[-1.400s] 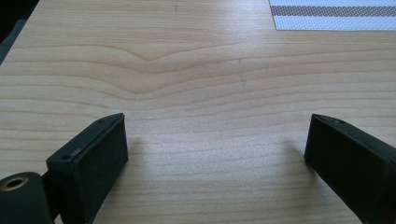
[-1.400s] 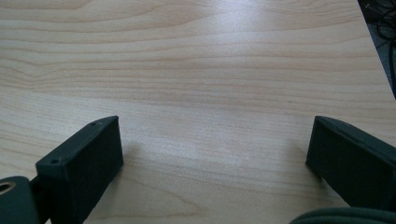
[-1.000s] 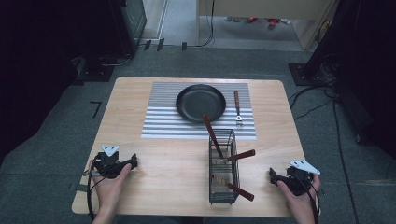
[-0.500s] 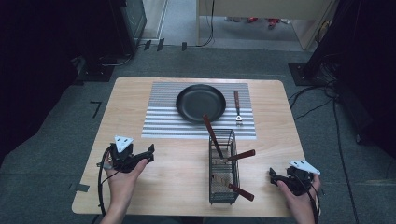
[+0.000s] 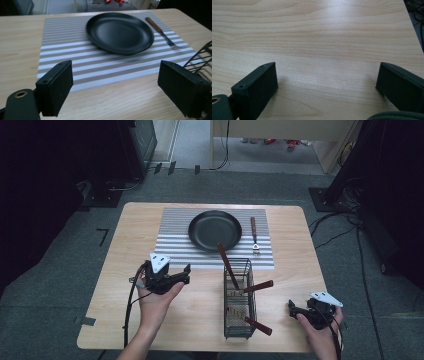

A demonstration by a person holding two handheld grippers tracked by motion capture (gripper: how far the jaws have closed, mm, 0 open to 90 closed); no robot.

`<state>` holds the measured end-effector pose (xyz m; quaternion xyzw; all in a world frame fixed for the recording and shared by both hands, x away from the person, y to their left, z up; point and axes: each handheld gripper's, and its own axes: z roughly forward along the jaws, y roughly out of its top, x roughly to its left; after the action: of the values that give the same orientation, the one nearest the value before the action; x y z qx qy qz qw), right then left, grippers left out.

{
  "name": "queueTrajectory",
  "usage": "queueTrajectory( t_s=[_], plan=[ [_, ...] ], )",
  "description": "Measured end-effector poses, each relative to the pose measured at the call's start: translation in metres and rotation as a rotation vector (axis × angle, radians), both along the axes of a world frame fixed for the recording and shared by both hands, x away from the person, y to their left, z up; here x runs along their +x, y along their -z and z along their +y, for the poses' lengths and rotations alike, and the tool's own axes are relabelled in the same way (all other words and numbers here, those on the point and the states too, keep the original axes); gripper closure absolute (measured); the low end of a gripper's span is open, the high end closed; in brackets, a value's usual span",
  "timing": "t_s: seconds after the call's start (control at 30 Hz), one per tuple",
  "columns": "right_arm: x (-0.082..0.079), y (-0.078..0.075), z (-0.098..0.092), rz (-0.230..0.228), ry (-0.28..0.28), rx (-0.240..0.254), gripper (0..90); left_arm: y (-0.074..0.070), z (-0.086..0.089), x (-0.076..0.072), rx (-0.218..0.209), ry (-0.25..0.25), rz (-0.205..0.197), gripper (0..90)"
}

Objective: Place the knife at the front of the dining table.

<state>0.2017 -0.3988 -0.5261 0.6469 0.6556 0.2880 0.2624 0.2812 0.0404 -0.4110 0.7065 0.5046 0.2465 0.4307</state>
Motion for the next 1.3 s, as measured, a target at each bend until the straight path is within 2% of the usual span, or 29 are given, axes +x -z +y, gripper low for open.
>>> queueTrajectory(
  t_s=[0.3, 0.4, 0.47, 0.57, 0.6, 0.77, 0.93, 1.03, 1.17, 1.3],
  plan=[
    [0.0, 0.0, 0.0, 0.001, 0.001, 0.002, 3.3, -0.011, -0.032, 0.001, 0.018, 0.07, -0.024, 15.7],
    [0.0, 0.0, 0.0, 0.001, 0.0, 0.001, 3.3, -0.014, -0.036, 0.001, 0.004, 0.072, -0.03, 22.5],
    [0.0, 0.0, 0.0, 0.0, -0.001, 0.0, 3.3, -0.019, -0.041, 0.001, -0.024, 0.098, -0.039, 25.1],
    [0.0, 0.0, 0.0, 0.0, 0.0, 0.001, 3.3, -0.023, -0.046, 0.002, -0.017, 0.11, -0.043, 27.2],
    [0.0, 0.0, 0.0, 0.0, 0.0, 0.001, 3.3, -0.024, -0.048, 0.003, -0.016, 0.106, -0.048, 33.4],
    [0.0, 0.0, 0.0, 0.0, 0.0, 0.001, 3.3, -0.025, -0.052, 0.008, -0.065, 0.136, -0.033, 37.7],
    [0.0, 0.0, 0.0, 0.0, 0.001, 0.001, 3.3, -0.025, -0.058, 0.012, -0.075, 0.162, -0.011, 37.1],
    [0.0, 0.0, 0.0, -0.001, 0.001, 0.001, 3.2, -0.026, -0.064, 0.013, -0.089, 0.186, -0.003, 41.1],
    [0.0, 0.0, 0.0, -0.001, 0.0, 0.001, 3.3, -0.027, -0.068, 0.016, -0.081, 0.197, 0.006, 47.4],
    [0.0, 0.0, 0.0, 0.0, 0.0, 0.001, 3.3, -0.029, -0.071, 0.022, -0.094, 0.223, 0.023, 50.1]
  ],
)
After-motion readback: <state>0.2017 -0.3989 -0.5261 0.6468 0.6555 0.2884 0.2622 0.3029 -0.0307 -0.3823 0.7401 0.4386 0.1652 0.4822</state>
